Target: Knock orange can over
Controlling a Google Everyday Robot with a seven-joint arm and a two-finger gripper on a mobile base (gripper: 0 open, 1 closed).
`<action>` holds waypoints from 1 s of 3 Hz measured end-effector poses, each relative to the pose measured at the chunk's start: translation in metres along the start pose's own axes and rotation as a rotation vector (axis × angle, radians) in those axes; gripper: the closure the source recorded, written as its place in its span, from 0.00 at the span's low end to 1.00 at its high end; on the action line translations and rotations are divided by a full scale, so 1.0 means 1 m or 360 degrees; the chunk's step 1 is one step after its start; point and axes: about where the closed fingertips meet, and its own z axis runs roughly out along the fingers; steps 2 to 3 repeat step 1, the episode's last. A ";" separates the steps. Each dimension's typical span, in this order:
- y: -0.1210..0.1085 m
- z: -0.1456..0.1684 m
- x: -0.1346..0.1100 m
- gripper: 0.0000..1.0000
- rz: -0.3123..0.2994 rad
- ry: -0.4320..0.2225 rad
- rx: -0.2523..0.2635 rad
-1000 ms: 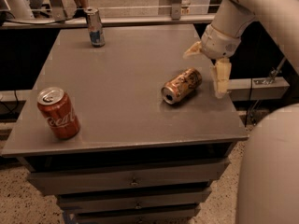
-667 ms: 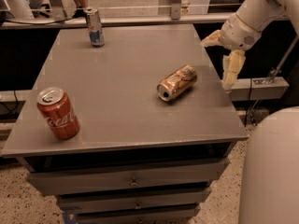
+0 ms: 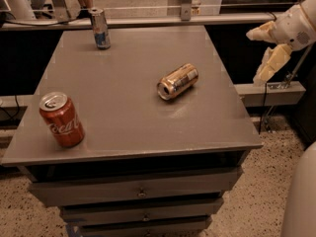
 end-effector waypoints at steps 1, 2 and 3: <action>-0.004 0.000 -0.003 0.00 0.0027 -0.0039 0.0023; -0.004 0.000 -0.003 0.00 0.0027 -0.0039 0.0023; -0.004 0.000 -0.003 0.00 0.0027 -0.0039 0.0023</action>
Offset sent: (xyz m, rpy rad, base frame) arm 0.0000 0.0000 0.0000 0.0000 0.0000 0.0000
